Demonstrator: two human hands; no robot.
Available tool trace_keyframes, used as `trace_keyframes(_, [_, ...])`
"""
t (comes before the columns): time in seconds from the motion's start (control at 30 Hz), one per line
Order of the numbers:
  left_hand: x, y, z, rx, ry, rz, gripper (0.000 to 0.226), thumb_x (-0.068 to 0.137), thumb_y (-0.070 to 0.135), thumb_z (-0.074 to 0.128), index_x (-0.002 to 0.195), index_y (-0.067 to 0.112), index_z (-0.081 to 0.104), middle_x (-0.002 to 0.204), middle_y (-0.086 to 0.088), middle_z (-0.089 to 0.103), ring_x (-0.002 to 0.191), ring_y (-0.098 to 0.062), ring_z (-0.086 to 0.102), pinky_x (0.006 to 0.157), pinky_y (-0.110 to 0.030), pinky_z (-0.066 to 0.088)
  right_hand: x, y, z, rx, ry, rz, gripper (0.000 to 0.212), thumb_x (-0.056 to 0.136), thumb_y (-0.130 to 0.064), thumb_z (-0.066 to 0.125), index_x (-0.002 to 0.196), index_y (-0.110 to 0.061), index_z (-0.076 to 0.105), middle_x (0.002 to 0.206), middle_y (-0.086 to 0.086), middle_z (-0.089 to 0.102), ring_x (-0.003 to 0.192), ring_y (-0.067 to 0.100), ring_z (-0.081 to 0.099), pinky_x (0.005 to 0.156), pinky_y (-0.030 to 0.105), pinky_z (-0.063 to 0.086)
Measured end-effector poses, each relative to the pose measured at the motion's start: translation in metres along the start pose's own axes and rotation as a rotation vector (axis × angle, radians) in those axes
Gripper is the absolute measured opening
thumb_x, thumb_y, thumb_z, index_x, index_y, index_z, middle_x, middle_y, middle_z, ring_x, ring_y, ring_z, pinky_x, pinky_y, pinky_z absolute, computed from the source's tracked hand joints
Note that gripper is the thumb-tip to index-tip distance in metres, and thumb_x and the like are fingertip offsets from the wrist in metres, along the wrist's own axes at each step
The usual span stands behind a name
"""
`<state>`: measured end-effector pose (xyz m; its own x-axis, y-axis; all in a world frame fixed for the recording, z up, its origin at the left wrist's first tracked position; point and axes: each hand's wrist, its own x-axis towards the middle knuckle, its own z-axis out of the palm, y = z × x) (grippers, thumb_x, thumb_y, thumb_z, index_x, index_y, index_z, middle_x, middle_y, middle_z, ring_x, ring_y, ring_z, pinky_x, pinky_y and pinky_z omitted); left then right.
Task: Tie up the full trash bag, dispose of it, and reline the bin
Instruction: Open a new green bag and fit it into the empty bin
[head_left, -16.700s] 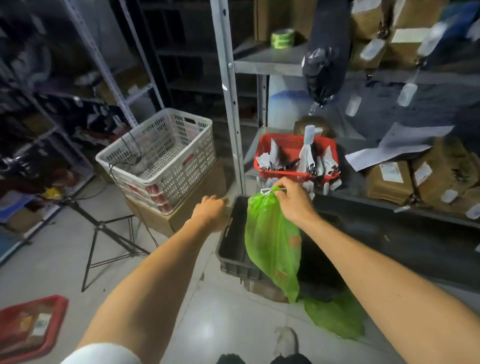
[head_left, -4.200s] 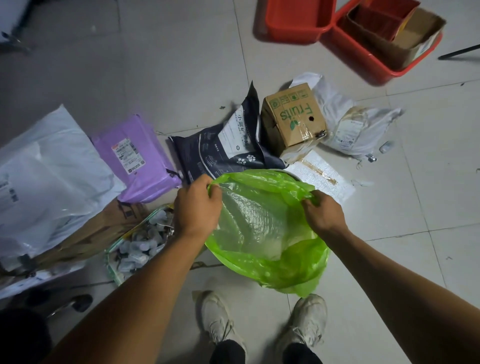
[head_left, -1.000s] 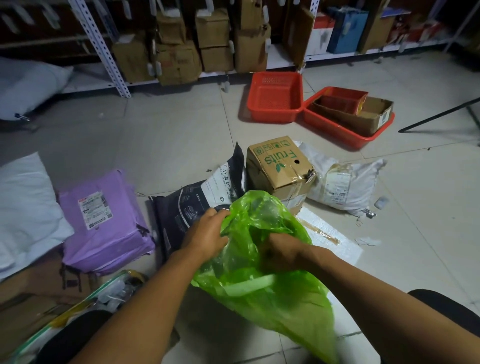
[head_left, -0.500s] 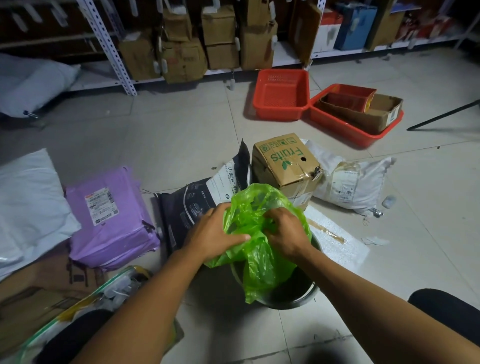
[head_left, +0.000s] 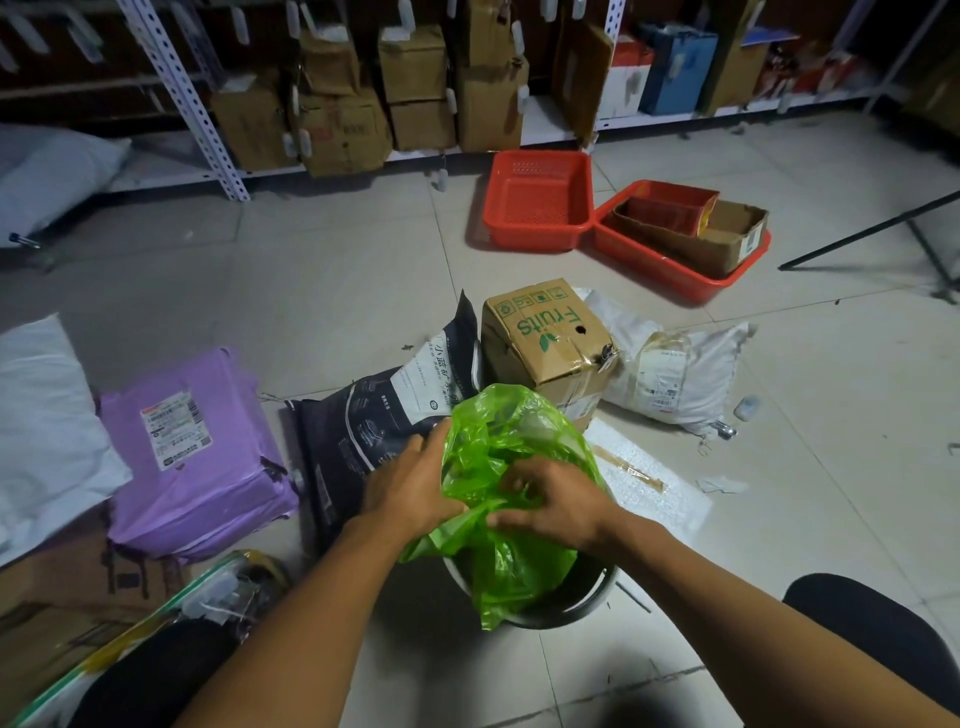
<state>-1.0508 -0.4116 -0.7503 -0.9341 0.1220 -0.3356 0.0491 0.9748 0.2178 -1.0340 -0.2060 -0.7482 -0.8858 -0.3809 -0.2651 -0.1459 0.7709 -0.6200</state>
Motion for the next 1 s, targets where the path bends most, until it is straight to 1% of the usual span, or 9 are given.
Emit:
trace_keyframes(0.1, [0.001, 0.001, 0.002, -0.026, 0.019, -0.012, 0.107, 0.075, 0.047, 0.076, 0.151, 0.034, 0.002, 0.138, -0.004, 0.044, 0.119, -0.032, 0.055, 0.091, -0.046, 0.050, -0.001, -0.001, 0.007, 0.004, -0.252, 0.024, 0.094, 0.062, -0.058, 0.081, 0.142, -0.031, 0.038, 0.142, 0.000, 0.045, 0.129, 0.020, 0.044, 0.108, 0.032, 0.037])
trace_keyframes(0.17, [0.001, 0.000, 0.004, -0.038, 0.021, -0.005, 0.106, 0.074, 0.047, 0.076, 0.151, 0.034, 0.004, 0.138, -0.005, 0.045, 0.119, -0.033, 0.055, 0.090, -0.046, 0.051, -0.001, 0.004, 0.015, -0.143, -0.302, 0.026, 0.108, 0.061, -0.048, 0.086, 0.148, -0.035, 0.022, 0.145, 0.004, 0.041, 0.131, 0.027, 0.044, 0.110, 0.038, 0.038])
trace_keyframes(0.3, [0.001, -0.001, 0.006, -0.093, 0.019, 0.036, 0.102, 0.075, 0.044, 0.077, 0.150, 0.032, 0.008, 0.138, -0.007, 0.050, 0.119, -0.032, 0.056, 0.090, -0.044, 0.050, 0.003, 0.013, 0.030, -0.439, -0.091, 0.036, 0.084, 0.079, -0.032, 0.070, 0.145, -0.027, 0.018, 0.126, 0.007, 0.057, 0.102, 0.035, 0.062, 0.081, 0.042, 0.053])
trace_keyframes(0.43, [0.000, -0.007, 0.007, -0.134, 0.021, 0.048, 0.096, 0.077, 0.040, 0.075, 0.149, 0.032, 0.012, 0.137, -0.007, 0.054, 0.117, -0.032, 0.058, 0.089, -0.043, 0.051, 0.002, 0.021, 0.033, -0.434, 0.017, 0.074, 0.071, 0.084, -0.032, 0.063, 0.143, -0.022, 0.023, 0.120, 0.006, 0.061, 0.098, 0.033, 0.063, 0.076, 0.041, 0.051])
trace_keyframes(0.6, [0.000, -0.014, 0.009, -0.240, 0.029, 0.000, 0.097, 0.074, 0.036, 0.079, 0.149, 0.029, 0.017, 0.138, -0.011, 0.053, 0.119, -0.033, 0.056, 0.094, -0.043, 0.050, -0.012, 0.033, 0.013, -0.236, -0.038, 0.006, 0.075, 0.073, -0.048, 0.074, 0.137, -0.028, 0.039, 0.126, 0.001, 0.061, 0.110, 0.026, 0.060, 0.087, 0.034, 0.048])
trace_keyframes(0.77, [-0.004, -0.012, 0.010, -0.373, -0.006, 0.020, 0.102, 0.066, 0.042, 0.083, 0.148, 0.029, 0.023, 0.142, -0.009, 0.049, 0.125, -0.029, 0.052, 0.102, -0.038, 0.045, -0.025, 0.039, 0.011, -0.327, -0.158, -0.044, 0.081, 0.066, -0.058, 0.074, 0.134, -0.035, 0.037, 0.127, -0.002, 0.061, 0.112, 0.024, 0.060, 0.094, 0.036, 0.048])
trace_keyframes(0.83, [-0.006, -0.010, 0.012, -0.387, -0.043, 0.033, 0.111, 0.063, 0.046, 0.084, 0.151, 0.029, 0.018, 0.146, -0.008, 0.045, 0.131, -0.028, 0.047, 0.106, -0.040, 0.042, -0.022, 0.037, 0.023, -0.440, -0.167, -0.076, 0.078, 0.075, -0.053, 0.069, 0.139, -0.033, 0.030, 0.123, 0.002, 0.062, 0.109, 0.027, 0.060, 0.093, 0.038, 0.047])
trace_keyframes(0.9, [-0.006, -0.009, 0.014, -0.382, -0.057, 0.048, 0.116, 0.061, 0.049, 0.085, 0.151, 0.031, 0.014, 0.147, -0.007, 0.043, 0.133, -0.028, 0.046, 0.108, -0.040, 0.041, -0.014, 0.033, 0.034, -0.553, -0.170, -0.082, 0.067, 0.088, -0.038, 0.061, 0.143, -0.028, 0.023, 0.113, 0.007, 0.064, 0.101, 0.031, 0.063, 0.088, 0.040, 0.047])
trace_keyframes(1.0, [-0.006, -0.010, 0.017, -0.385, -0.054, 0.068, 0.119, 0.058, 0.049, 0.086, 0.150, 0.034, 0.013, 0.145, -0.006, 0.045, 0.132, -0.026, 0.046, 0.107, -0.040, 0.041, -0.005, 0.031, 0.044, -0.650, -0.228, 0.002, 0.064, 0.093, -0.025, 0.053, 0.145, -0.022, 0.018, 0.108, 0.010, 0.066, 0.096, 0.034, 0.065, 0.076, 0.039, 0.044])
